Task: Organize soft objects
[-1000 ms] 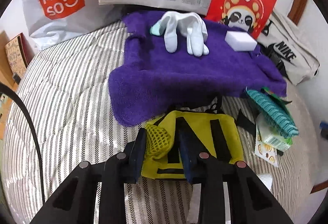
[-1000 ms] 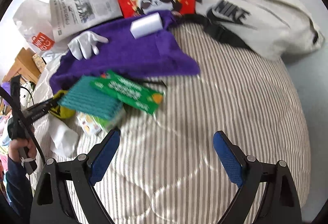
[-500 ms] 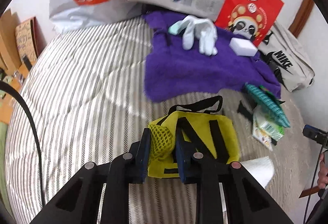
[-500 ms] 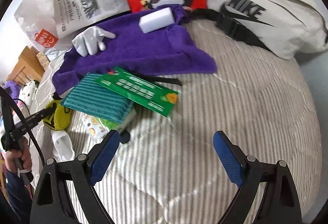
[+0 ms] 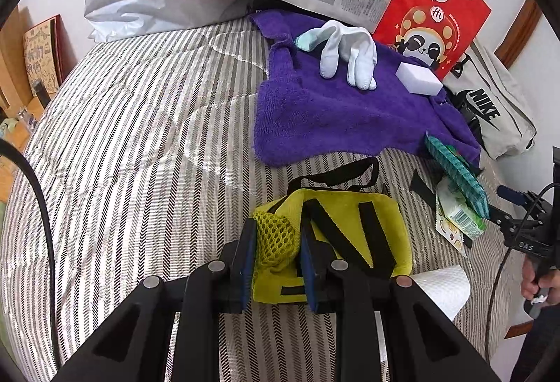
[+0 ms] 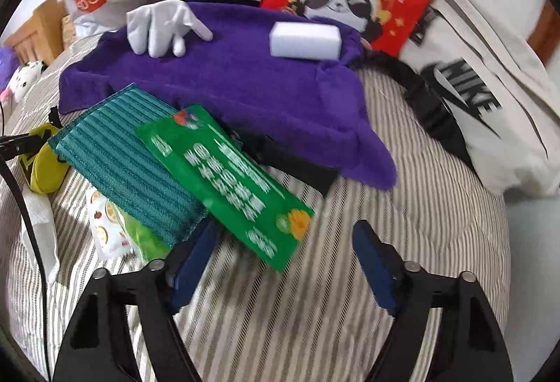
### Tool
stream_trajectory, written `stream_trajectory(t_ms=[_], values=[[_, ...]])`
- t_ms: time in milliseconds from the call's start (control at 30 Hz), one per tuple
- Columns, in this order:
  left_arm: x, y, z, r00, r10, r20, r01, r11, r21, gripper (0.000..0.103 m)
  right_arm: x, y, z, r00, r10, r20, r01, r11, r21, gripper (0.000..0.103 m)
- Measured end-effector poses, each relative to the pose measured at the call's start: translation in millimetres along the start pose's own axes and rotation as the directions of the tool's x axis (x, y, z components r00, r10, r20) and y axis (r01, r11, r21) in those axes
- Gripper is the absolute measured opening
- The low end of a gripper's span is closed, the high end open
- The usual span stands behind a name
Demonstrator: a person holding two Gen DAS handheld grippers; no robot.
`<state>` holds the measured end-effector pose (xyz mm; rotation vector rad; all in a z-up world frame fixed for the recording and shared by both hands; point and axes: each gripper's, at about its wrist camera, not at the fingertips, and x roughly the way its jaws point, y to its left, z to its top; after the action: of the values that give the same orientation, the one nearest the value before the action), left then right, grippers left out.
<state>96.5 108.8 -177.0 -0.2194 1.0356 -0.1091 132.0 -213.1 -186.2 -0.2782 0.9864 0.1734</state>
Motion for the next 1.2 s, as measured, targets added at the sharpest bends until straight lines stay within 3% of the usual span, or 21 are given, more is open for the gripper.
stream_trajectory(t_ms=[67, 133, 233, 433, 533, 633, 767, 967, 1200], values=[[0.5, 0.0, -0.4, 1.0, -0.001, -0.002, 0.001, 1.0, -0.002, 0.023, 5.3, 6.8, 4.8, 1.0, -0.025, 0.013, 0.025, 0.999, -0.04, 0.058], [1.3, 0.1, -0.1, 1.0, -0.003, -0.005, 0.003, 1.0, -0.003, 0.023, 10.2, 13.4, 6.7, 1.0, -0.028, 0.014, 0.029, 0.997, -0.078, 0.015], [1.4, -0.5, -0.4, 1.0, -0.001, -0.008, 0.001, 1.0, -0.001, 0.024, 7.9, 12.9, 5.2, 0.999, -0.024, 0.021, 0.025, 0.998, -0.061, 0.015], [1.7, -0.7, 0.2, 1.0, 0.002, -0.008, -0.002, 1.0, 0.003, 0.024, -22.7, -10.4, -5.1, 0.983, 0.183, 0.005, -0.183, 0.978, 0.105, 0.007], [1.8, -1.6, 0.2, 1.0, 0.006, -0.007, -0.006, 1.0, 0.009, 0.024, -28.5, -12.7, -10.7, 0.969, 0.247, -0.012, -0.242, 0.959, 0.149, 0.007], [1.4, -2.3, -0.2, 1.0, 0.005, -0.01, -0.005, 1.0, 0.011, 0.024, -18.5, -10.4, -10.9, 0.975, 0.217, -0.036, -0.209, 0.965, 0.157, 0.007], [1.5, -2.4, -0.4, 1.0, 0.002, -0.009, -0.002, 1.0, 0.007, 0.024, 4.0, -16.0, -5.2, 0.968, 0.243, -0.055, -0.225, 0.948, 0.225, 0.008], [1.6, -2.2, 0.1, 1.0, -0.002, -0.017, 0.002, 1.0, 0.011, 0.024, 8.9, -19.1, 13.3, 0.965, 0.261, -0.003, -0.252, 0.933, 0.259, 0.009], [1.9, -0.8, -0.2, 1.0, -0.007, 0.004, 0.007, 1.0, 0.006, 0.023, -13.6, -24.4, 19.2, 0.967, 0.25, 0.046, -0.254, 0.933, 0.255, 0.005]])
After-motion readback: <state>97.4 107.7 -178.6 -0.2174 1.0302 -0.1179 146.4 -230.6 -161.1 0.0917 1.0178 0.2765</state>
